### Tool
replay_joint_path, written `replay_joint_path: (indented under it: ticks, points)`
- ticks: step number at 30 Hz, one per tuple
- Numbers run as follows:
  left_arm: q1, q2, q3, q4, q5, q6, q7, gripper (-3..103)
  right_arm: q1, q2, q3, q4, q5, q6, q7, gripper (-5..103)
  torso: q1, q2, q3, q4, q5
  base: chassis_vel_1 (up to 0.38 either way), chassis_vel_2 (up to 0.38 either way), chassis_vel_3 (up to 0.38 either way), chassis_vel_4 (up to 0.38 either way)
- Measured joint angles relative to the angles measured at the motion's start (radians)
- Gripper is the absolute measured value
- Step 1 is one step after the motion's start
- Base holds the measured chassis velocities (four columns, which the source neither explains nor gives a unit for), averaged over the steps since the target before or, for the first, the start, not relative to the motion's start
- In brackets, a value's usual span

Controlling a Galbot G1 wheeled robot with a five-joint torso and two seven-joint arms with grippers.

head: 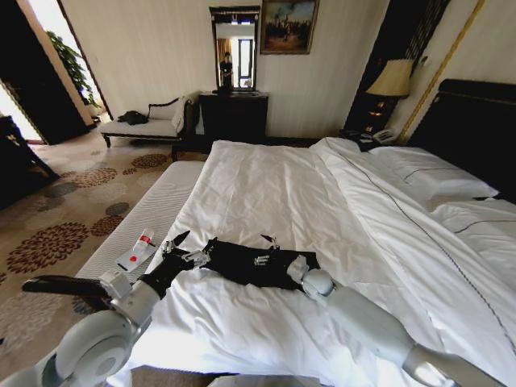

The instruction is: Fold the clothes on the bed.

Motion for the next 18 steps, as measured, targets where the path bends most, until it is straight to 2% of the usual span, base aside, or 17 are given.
replay_joint_path:
  ticks: [1, 3, 5, 9, 11, 15, 18]
  points:
    - [0.0, 0.0, 0.0, 0.0, 0.0, 0.0, 0.0, 100, 0.0, 0.0, 0.0, 0.0, 0.0, 0.0, 0.0, 100, 0.0, 0.0, 0.0, 0.0, 0.0, 0.0, 0.0, 0.0, 0.0]
    - [0.012, 0.007, -0.036, 0.0, -0.018, 0.003, -0.004, 100, 0.034, 0.071, -0.05, -0.059, -0.025, 0.007, 0.0, 100, 0.0, 0.0, 0.0, -0.0003, -0.0003, 0.0, 0.0, 0.0, 0.0]
    - [0.014, 0.008, -0.045, 0.0, -0.023, 0.004, -0.004, 100, 0.038, 0.096, -0.062, -0.076, -0.039, 0.011, 0.0, 100, 0.0, 0.0, 0.0, -0.0002, 0.0002, 0.0, 0.0, 0.0, 0.0]
    - [0.019, 0.01, -0.072, -0.001, -0.041, 0.006, -0.005, 100, 0.041, 0.203, -0.105, -0.153, -0.118, 0.037, -0.004, 100, 0.0, 0.0, 0.0, 0.0001, -0.0001, 0.0, 0.0, 0.0, 0.0]
    - [0.019, 0.01, -0.072, -0.001, -0.042, 0.007, -0.005, 100, 0.037, 0.213, -0.113, -0.157, -0.132, 0.041, -0.004, 100, 0.0, 0.0, 0.0, 0.0, 0.0, 0.0, 0.0, 0.0, 0.0]
    - [0.021, 0.0, -0.067, 0.015, -0.04, 0.009, 0.004, 100, 0.012, 0.223, -0.136, -0.15, -0.235, 0.066, 0.002, 100, 0.0, 0.0, 0.0, -0.0008, -0.0001, 0.0, 0.0, 0.0, 0.0]
    - [0.014, -0.004, -0.056, 0.022, -0.037, 0.009, 0.007, 100, 0.01, 0.225, -0.137, -0.144, -0.247, 0.069, 0.007, 100, 0.0, 0.0, 0.0, -0.0006, -0.0001, 0.0, 0.0, 0.0, 0.0]
